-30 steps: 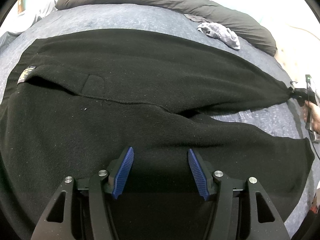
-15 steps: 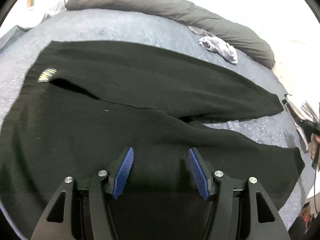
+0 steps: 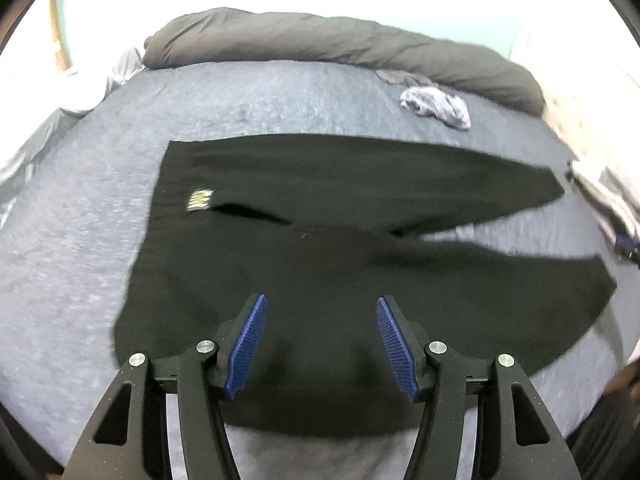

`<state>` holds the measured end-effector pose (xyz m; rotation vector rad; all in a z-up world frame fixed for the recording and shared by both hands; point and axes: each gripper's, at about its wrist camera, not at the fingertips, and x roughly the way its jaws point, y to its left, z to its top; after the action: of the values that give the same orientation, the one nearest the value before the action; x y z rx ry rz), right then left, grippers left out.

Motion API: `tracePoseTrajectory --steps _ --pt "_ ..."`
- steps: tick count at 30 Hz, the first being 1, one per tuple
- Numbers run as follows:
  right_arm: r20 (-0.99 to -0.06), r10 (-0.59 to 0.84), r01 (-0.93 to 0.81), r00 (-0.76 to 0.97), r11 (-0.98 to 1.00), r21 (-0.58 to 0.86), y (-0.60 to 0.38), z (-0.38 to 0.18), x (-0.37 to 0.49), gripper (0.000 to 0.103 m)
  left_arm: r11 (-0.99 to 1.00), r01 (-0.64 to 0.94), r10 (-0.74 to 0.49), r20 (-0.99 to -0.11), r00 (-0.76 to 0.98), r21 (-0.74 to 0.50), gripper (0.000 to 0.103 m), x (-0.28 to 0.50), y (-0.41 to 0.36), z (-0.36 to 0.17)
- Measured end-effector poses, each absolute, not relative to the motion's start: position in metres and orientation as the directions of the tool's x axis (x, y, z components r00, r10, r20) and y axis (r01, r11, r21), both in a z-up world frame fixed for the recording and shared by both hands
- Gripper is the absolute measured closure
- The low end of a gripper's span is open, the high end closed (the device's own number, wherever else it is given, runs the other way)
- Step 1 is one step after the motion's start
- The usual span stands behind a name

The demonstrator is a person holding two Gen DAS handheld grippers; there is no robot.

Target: Fold clothes

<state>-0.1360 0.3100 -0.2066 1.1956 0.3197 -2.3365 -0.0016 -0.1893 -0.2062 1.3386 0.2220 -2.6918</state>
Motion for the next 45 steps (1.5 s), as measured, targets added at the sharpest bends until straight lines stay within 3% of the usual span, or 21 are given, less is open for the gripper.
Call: tracePoseTrajectory --steps 7,17,27,39,45 --pt "-0.822 -0.326 0.671 -0.467 -0.736 -0.088 0.276 -0.209 -0.08 0.053 -0.963 0.255 -0.06 -0.85 -0.523 -0.089 0.042 0.037 -0.239 -0.216" --pt "-0.852 -0.339 0.741 -0.398 -0.666 -0.081 0.239 -0.233 -0.055 0.052 -0.898 0.394 -0.015 -0.881 -0.472 -0.196 0.042 0.067 -0.295 -0.252" --pt "-0.877 -0.326 0.775 -0.354 -0.627 -0.08 0.218 -0.253 -0.049 0.052 -0.751 0.517 0.096 -0.843 -0.53 -0.411 0.042 0.064 -0.347 -0.278" --pt "-0.886 -0.326 0.789 -0.331 -0.61 -0.07 0.207 -0.258 -0.044 0.052 -0.649 0.559 0.174 -0.816 -0.551 -0.516 0.042 0.064 -0.354 -0.294" --pt "-0.885 -0.33 0.79 -0.328 -0.609 -0.066 0.204 -0.258 -0.043 0.052 -0.669 0.54 0.187 -0.819 -0.543 -0.511 0.042 0.061 -0.337 -0.295"
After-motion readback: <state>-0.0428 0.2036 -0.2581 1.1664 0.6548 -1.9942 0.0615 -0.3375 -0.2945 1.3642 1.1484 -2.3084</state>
